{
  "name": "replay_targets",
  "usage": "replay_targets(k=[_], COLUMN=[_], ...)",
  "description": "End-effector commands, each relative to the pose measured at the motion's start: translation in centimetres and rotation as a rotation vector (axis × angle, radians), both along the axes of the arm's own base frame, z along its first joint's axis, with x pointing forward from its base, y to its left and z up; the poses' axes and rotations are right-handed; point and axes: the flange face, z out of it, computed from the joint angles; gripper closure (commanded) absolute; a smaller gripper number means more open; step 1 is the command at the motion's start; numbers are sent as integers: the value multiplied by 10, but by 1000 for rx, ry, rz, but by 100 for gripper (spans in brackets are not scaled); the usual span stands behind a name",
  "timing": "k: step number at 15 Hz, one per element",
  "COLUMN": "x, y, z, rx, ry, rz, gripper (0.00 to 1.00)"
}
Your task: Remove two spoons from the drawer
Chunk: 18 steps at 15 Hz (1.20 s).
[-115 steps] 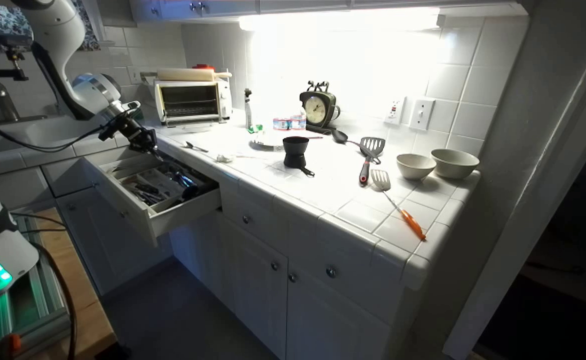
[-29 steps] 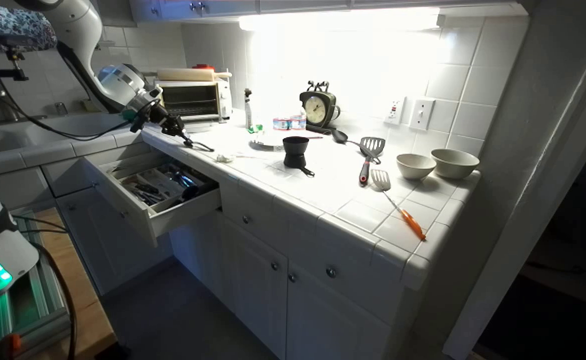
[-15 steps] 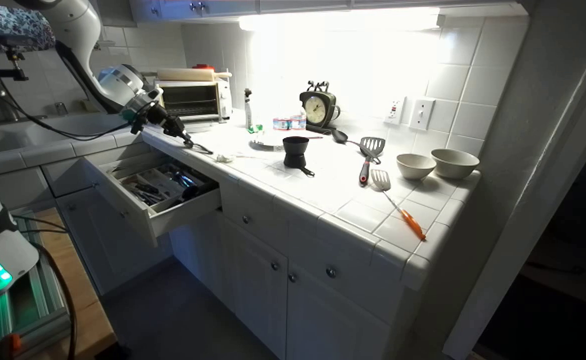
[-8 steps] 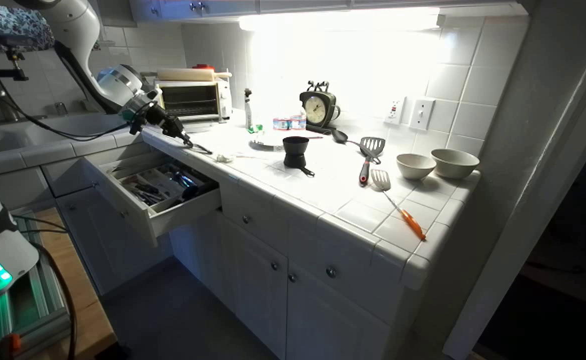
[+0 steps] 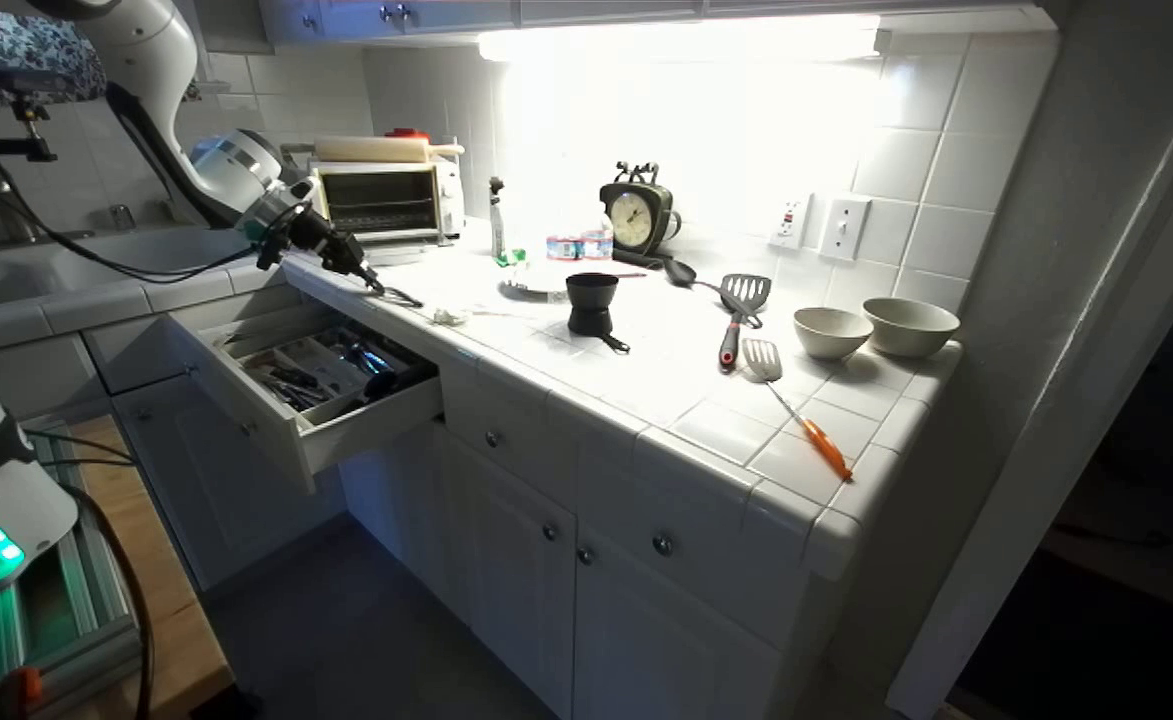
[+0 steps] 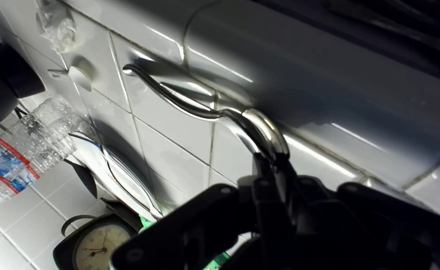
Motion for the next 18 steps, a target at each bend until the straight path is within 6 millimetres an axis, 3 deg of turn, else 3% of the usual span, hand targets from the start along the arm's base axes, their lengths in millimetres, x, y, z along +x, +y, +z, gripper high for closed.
replay_targets(k=[1,14,15,16,18], x=[-2,-1,-1,-1,-1], y=[3,6,6,6,6], z=[-2,-10,-10,-10,-10], rx=[-21,-42,-41,-41,-40], ry=[-25,-28,-28,-28,-28], rz=[36,78,77,77,76], gripper=[98,98,94,81,67])
